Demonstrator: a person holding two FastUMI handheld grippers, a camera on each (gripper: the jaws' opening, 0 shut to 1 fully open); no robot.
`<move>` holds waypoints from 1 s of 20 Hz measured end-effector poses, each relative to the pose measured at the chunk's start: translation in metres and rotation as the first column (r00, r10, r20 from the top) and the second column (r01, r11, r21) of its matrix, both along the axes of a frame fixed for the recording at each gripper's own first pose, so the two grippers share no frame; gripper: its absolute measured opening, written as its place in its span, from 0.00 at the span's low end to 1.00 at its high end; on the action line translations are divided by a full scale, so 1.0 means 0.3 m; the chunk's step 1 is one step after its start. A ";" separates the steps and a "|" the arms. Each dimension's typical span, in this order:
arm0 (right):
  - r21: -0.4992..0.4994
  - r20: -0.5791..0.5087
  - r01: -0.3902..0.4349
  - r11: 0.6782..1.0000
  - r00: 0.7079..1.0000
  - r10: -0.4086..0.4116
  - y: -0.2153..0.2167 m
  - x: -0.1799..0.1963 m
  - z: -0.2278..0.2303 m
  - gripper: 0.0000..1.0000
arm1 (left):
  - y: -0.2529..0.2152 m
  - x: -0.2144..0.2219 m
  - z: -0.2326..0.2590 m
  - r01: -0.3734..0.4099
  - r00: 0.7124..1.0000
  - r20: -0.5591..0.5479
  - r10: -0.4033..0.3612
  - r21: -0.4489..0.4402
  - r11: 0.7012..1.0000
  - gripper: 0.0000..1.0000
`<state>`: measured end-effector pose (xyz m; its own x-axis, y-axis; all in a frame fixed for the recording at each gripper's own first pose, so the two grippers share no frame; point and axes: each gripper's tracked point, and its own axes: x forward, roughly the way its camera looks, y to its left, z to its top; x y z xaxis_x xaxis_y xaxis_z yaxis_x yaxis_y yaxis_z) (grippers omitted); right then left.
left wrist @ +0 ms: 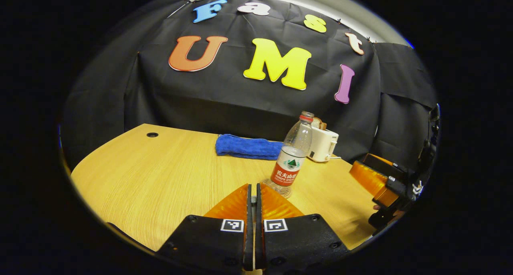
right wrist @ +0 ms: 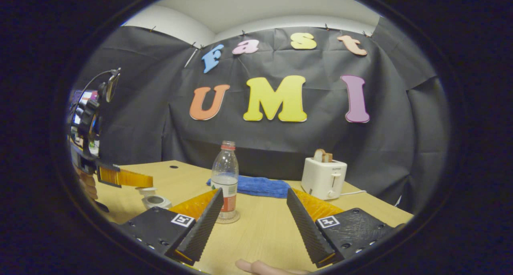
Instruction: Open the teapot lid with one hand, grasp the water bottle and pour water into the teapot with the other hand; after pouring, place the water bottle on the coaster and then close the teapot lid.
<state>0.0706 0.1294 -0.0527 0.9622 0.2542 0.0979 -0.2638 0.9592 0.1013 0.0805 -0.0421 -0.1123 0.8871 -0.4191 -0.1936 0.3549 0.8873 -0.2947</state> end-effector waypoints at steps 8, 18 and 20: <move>-0.015 0.009 0.015 1.000 1.000 -0.015 -0.010 0.003 -0.010 0.97 | -0.035 0.037 -0.053 -0.026 1.000 0.012 0.026 0.053 0.998 0.04; 0.017 0.021 0.021 1.000 1.000 -0.022 -0.030 -0.003 0.003 0.97 | -0.032 0.045 -0.083 -0.103 0.994 0.061 0.093 0.197 0.975 0.05; 0.019 0.023 0.024 1.000 0.999 -0.024 -0.034 -0.004 0.001 0.95 | -0.033 0.040 -0.081 -0.130 0.990 0.079 0.114 0.236 0.963 0.05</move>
<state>0.0694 0.1192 -0.0525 0.9654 0.2290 0.1245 -0.2432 0.9633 0.1139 0.0925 -0.0520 -0.1367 0.9425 -0.2550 -0.2159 0.2506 0.9669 -0.0481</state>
